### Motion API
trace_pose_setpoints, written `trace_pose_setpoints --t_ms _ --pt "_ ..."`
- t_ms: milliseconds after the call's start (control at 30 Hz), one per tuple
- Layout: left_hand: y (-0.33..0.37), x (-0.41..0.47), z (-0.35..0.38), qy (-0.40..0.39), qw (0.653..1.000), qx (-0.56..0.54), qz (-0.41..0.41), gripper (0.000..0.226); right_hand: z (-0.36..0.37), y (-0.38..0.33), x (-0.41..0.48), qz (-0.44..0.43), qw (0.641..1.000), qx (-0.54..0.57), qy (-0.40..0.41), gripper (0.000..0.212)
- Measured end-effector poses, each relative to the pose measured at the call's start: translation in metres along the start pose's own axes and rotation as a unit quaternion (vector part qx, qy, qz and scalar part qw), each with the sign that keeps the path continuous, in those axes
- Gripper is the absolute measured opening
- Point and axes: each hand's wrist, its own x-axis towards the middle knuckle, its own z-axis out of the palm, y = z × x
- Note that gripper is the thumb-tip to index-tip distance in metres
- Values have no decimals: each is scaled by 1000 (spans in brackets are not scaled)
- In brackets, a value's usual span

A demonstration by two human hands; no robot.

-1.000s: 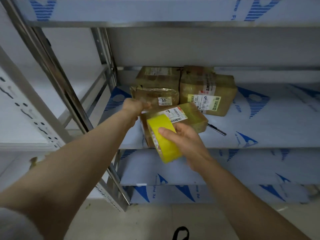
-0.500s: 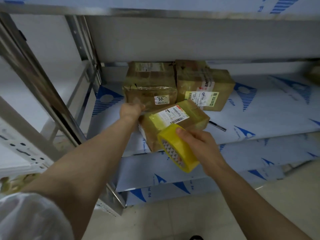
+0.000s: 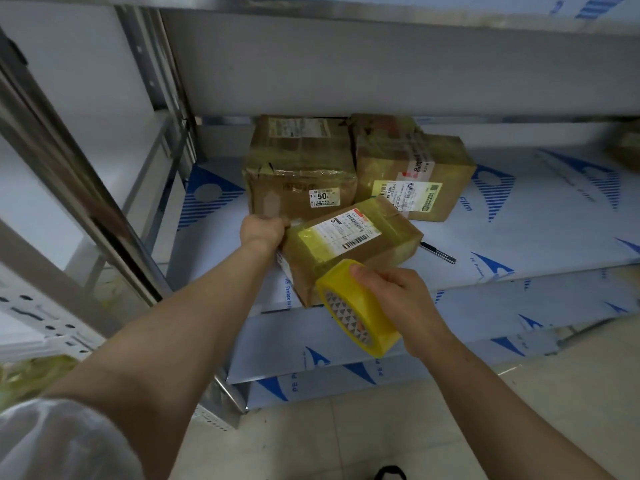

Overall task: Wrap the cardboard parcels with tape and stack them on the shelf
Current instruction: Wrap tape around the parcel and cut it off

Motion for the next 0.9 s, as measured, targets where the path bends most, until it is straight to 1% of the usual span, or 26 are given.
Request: trace_pose_setpoints --t_ms 133,200,267,367,433,467,500,533,567,600,633,700,767,833,900 --pt "-3 0 2 -27 1000 0 -17 49 1 8 2 -17 1000 -7 -9 52" --pt "-3 0 4 -29 999 16 -12 53 1 12 3 -20 1000 -2 -11 50" --pt "-1 1 6 -21 996 81 3 56 1 14 4 -18 1000 13 -18 44" --pt "2 1 7 -18 977 210 -12 72 1 18 5 -14 998 42 -33 36" --pt "0 4 3 -27 970 234 -52 80 2 20 5 -21 998 49 -29 38" --pt "0 3 2 -14 971 234 -58 78 2 21 5 -25 998 52 -28 38" --pt "1 2 1 16 967 254 -27 72 2 22 5 -28 998 57 -30 37" --pt "3 -1 2 52 953 297 42 60 3 22 4 -28 997 61 -34 35" --pt "5 -5 6 79 928 339 130 48 3 22 2 -29 997 65 -37 34" --pt "7 -11 10 82 905 359 212 40 3 23 1 -32 996 70 -39 34" --pt "8 -16 16 65 887 371 267 40 2 24 0 -36 996 76 -39 37" --pt "3 -23 27 25 859 413 303 45 2 24 -1 -41 995 77 -44 48" --pt "-4 -24 34 31 841 438 316 46 4 24 -2 -43 995 73 -46 53" --pt "-4 -22 36 30 841 447 302 48 4 24 -2 -47 995 76 -43 52" --pt "-2 -20 38 12 845 457 277 55 5 27 -3 -50 994 86 -43 50"
